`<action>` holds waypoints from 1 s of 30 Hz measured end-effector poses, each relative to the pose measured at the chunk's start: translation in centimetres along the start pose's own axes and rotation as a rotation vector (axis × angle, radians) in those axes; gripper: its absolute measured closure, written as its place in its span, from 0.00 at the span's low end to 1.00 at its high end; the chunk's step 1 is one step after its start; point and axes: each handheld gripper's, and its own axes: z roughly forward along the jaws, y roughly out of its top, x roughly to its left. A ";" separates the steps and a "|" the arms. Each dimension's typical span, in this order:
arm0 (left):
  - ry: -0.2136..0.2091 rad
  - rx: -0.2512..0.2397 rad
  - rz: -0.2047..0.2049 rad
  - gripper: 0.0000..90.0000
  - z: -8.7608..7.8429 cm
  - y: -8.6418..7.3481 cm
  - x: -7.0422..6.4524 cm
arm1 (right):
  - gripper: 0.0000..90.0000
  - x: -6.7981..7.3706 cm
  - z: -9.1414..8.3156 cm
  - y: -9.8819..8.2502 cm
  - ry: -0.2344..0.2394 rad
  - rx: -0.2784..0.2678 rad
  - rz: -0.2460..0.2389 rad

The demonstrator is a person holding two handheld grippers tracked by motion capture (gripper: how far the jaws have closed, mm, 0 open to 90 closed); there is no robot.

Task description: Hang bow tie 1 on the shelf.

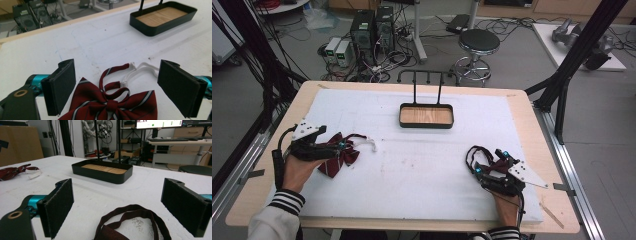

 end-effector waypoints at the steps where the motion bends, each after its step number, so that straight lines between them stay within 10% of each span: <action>1: 0.000 0.000 0.000 0.17 0.0 0.0 0.0 | 0.11 0.0 0.0 0.0 0.001 0.001 0.001; 15: -0.049 0.301 0.031 0.21 1.7 0.6 1.8 | 0.11 0.1 0.0 0.0 0.001 0.001 0.000; 30: -0.054 0.482 0.078 0.27 4.1 0.7 1.5 | 0.11 0.1 0.0 0.0 0.001 -0.001 -0.002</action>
